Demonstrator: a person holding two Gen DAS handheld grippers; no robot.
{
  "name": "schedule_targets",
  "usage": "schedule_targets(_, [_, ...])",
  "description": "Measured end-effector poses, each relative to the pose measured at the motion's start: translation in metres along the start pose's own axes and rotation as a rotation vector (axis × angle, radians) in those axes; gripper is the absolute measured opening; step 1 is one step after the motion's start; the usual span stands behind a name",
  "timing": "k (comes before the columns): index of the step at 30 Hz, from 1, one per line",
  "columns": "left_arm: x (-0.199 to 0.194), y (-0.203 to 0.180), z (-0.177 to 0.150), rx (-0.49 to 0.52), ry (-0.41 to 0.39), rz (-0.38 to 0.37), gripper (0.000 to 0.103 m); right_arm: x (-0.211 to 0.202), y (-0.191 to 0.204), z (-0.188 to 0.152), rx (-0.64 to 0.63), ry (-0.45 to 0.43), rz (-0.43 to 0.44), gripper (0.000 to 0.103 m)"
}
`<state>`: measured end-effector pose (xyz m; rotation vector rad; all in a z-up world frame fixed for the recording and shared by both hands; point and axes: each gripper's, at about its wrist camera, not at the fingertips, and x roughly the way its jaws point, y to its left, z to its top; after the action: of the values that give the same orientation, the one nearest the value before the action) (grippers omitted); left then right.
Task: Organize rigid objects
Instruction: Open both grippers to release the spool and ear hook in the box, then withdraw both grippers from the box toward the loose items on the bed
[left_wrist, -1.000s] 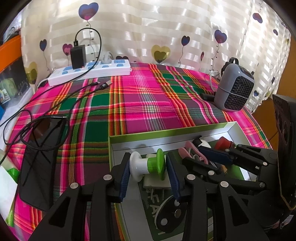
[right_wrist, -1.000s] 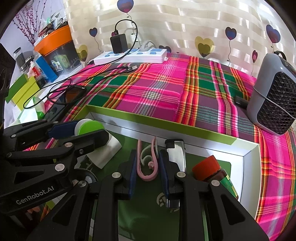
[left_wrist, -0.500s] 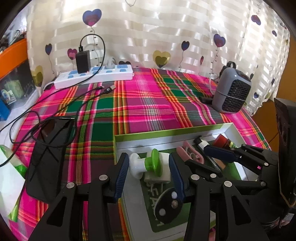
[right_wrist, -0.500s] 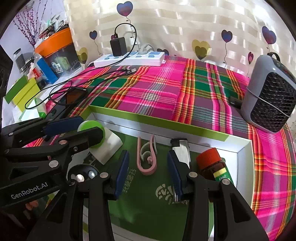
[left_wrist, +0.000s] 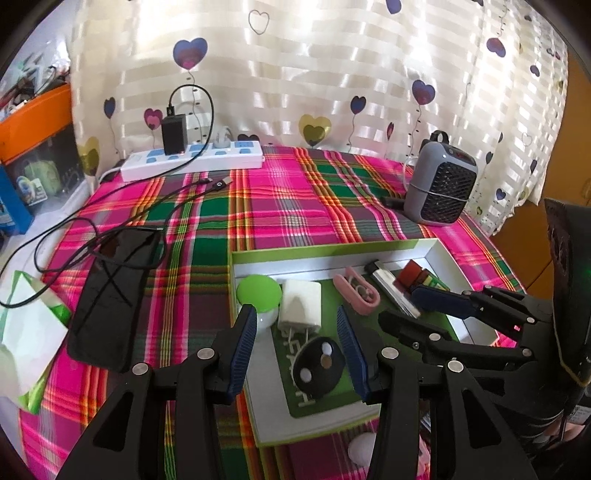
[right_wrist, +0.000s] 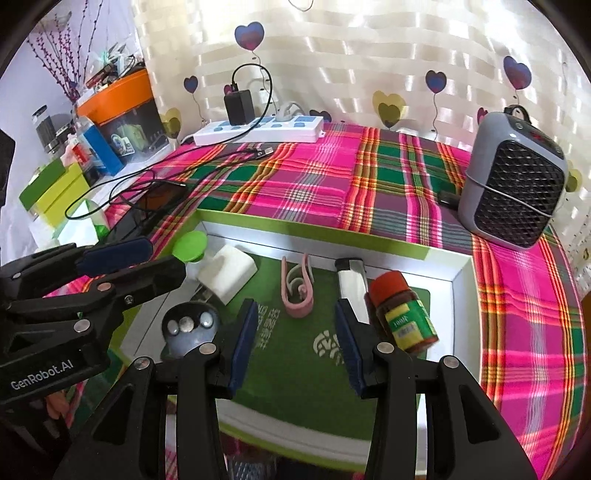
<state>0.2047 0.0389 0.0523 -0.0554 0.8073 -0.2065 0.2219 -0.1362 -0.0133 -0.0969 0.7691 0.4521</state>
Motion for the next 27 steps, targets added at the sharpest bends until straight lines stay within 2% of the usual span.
schedule_targets(10, [-0.024,-0.003,-0.016,0.004,-0.030,0.019,0.045,-0.023,0.004,-0.012,0.007,-0.034,0.002,0.044])
schedule_targets(27, [-0.058,-0.002,-0.049,-0.017,-0.049,-0.010,0.045,-0.062,0.002,-0.042,0.034,-0.087,-0.003,0.044])
